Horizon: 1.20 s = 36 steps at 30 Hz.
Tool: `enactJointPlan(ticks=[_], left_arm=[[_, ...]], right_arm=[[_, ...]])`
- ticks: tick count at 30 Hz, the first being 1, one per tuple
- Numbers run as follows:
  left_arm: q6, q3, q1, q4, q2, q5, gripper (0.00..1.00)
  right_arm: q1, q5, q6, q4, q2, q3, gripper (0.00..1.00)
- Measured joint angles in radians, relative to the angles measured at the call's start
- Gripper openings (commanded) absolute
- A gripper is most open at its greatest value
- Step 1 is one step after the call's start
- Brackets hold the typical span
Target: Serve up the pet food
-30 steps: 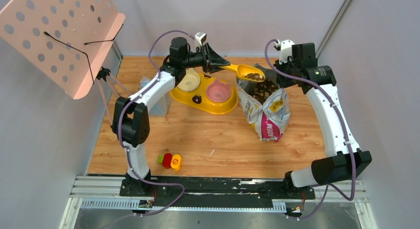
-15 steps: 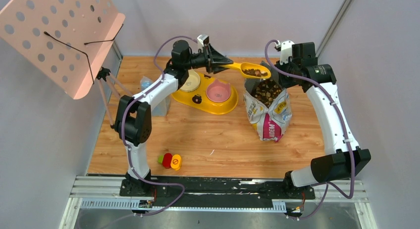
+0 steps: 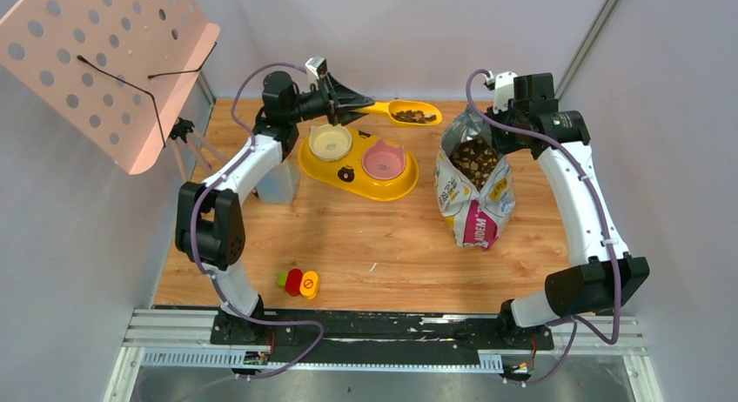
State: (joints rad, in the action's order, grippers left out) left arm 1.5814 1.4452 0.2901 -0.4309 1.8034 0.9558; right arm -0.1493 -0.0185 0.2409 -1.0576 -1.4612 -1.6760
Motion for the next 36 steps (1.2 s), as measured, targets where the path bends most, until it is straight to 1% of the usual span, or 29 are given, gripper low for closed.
enactJointPlan(ticks=[5,9,21,36], left_arm=[[-0.047,-0.077,-0.045,0.007,-0.108,0.0,0.0],[-0.088,-0.137,-0.072,0.01,-0.145,-0.01,0.0],[-0.208,-0.272,-0.175,0.055,-0.145,-0.087,0.0],[-0.422,-0.286,-0.192,0.179,-0.125,-0.226,0.0]], right_arm=[[0.002,0.001,0.0,0.0,-0.01,0.0,0.0],[0.003,0.0,-0.001,0.0,-0.01,0.0,0.0],[0.005,-0.001,-0.002,0.011,0.038,0.044,0.0],[0.007,-0.002,-0.002,0.016,0.055,0.06,0.0]])
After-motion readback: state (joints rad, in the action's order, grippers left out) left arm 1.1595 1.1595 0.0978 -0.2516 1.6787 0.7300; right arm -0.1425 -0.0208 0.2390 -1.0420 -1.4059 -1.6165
